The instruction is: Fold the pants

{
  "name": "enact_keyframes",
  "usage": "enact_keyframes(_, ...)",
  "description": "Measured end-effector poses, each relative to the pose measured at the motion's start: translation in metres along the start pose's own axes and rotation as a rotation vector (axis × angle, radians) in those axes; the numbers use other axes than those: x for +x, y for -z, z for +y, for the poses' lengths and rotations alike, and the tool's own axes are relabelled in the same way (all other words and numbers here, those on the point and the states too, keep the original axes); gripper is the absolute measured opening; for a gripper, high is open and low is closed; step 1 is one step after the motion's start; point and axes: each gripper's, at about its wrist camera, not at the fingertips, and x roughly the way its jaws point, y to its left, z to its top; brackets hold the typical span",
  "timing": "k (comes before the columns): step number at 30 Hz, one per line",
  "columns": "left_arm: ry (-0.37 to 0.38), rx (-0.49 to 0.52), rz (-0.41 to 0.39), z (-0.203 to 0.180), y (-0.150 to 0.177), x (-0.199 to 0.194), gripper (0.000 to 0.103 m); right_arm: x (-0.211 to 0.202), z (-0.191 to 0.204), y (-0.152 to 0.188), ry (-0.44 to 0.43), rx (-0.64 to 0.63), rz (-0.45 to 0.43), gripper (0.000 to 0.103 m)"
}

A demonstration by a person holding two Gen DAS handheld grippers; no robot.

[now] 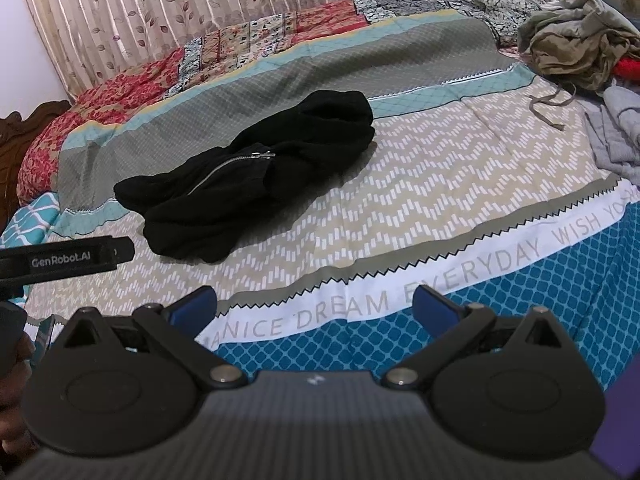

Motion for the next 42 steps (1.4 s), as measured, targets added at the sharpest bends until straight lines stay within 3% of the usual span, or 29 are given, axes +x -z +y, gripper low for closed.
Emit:
enact_keyframes(9, 0.005, -0.005, 0.026, -0.002, -0.003, 0.014, 0.103, 0.009, -0.008, -0.001, -0.005, 0.021, 0.018, 0.103)
enact_keyframes(16, 0.086, -0.165, 0.063, 0.045, -0.008, 0.046, 0.103, 0.023, -0.018, -0.012, -0.001, 0.019, -0.004, 0.103)
enact_keyframes(18, 0.129, -0.226, 0.076, 0.061, -0.014, 0.06, 0.098, 0.031, -0.022, -0.022, 0.004, 0.017, -0.022, 0.096)
enact_keyframes(20, 0.176, -0.276, 0.097, 0.071, -0.022, 0.077, 0.094, 0.044, -0.028, -0.034, -0.011, 0.025, -0.019, 0.071)
enact_keyframes(22, 0.251, -0.33, 0.124, 0.08, -0.032, 0.098, 0.093, 0.062, -0.035, -0.048, -0.044, 0.043, -0.017, 0.065)
enact_keyframes(28, 0.364, -0.457, 0.255, 0.073, -0.046, 0.172, 0.096, 0.112, -0.052, -0.091, -0.06, 0.106, -0.07, 0.065)
enact_keyframes(29, 0.371, -0.458, 0.274, 0.066, -0.047, 0.184, 0.088, 0.121, -0.054, -0.1, -0.06, 0.108, -0.078, 0.065)
enact_keyframes(30, 0.365, -0.45, 0.285, 0.06, -0.047, 0.192, 0.066, 0.128, -0.055, -0.106, -0.057, 0.11, -0.084, 0.065)
enact_keyframes(32, 0.331, -0.446, 0.293, 0.053, -0.047, 0.2, 0.047, 0.144, -0.057, -0.123, -0.044, 0.099, -0.094, 0.065)
enact_keyframes(35, 0.36, -0.455, 0.237, 0.062, -0.044, 0.185, 0.023, 0.17, -0.063, -0.146, -0.039, 0.088, -0.086, 0.066)
enact_keyframes(38, 0.43, -0.523, 0.194, 0.096, -0.035, 0.157, 0.011, 0.197, -0.071, -0.162, -0.034, 0.113, -0.056, 0.067)
enact_keyframes(42, 0.41, -0.611, 0.141, 0.155, -0.013, 0.115, 0.011, 0.228, -0.076, -0.168, -0.051, 0.192, -0.001, 0.067)
